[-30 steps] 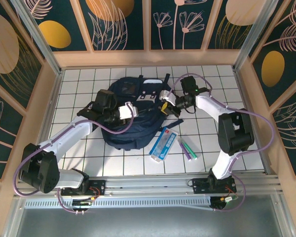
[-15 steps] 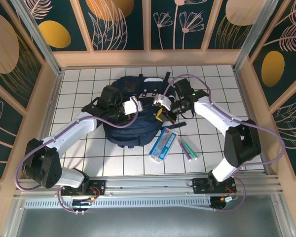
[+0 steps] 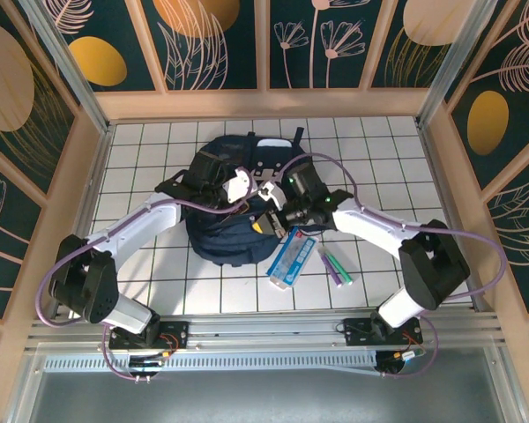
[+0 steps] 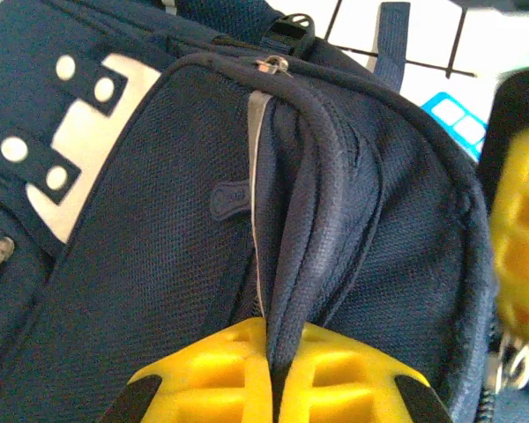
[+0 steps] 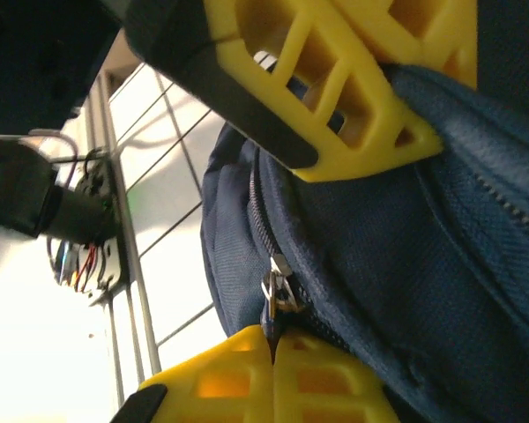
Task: Pack the student bag
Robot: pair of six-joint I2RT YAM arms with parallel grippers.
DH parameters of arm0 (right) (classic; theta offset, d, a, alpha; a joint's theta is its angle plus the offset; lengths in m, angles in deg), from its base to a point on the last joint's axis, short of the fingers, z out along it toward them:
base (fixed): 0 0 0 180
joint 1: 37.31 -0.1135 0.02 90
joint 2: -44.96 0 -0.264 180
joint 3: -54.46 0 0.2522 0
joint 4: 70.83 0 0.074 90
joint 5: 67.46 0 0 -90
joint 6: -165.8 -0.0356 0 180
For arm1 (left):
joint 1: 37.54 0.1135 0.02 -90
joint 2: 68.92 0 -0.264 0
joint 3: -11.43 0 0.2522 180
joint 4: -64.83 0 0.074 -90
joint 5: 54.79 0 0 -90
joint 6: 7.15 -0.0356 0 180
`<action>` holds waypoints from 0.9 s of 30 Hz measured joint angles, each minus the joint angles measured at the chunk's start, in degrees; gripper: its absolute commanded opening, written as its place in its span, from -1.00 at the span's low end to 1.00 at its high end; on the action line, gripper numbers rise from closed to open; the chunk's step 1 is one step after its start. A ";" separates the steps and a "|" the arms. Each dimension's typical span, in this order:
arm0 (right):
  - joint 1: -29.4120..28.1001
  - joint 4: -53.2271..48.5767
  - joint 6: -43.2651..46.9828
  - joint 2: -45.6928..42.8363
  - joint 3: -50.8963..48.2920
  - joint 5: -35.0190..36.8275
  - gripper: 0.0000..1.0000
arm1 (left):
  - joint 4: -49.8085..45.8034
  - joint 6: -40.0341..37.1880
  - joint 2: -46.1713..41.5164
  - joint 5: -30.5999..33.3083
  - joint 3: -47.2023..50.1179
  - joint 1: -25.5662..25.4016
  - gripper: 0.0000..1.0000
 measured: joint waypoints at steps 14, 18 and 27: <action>-4.96 12.92 -8.90 -4.39 -6.40 9.46 -0.23 | -3.13 12.07 3.87 -2.86 -7.61 -1.22 -1.00; -5.33 17.29 -11.17 -11.10 -12.83 10.08 0.16 | -1.88 12.07 3.87 -3.58 -7.63 -1.88 -1.00; 3.61 12.41 -9.64 -24.83 -13.49 16.11 0.14 | 1.64 11.15 3.32 -4.90 -7.39 -2.73 -1.00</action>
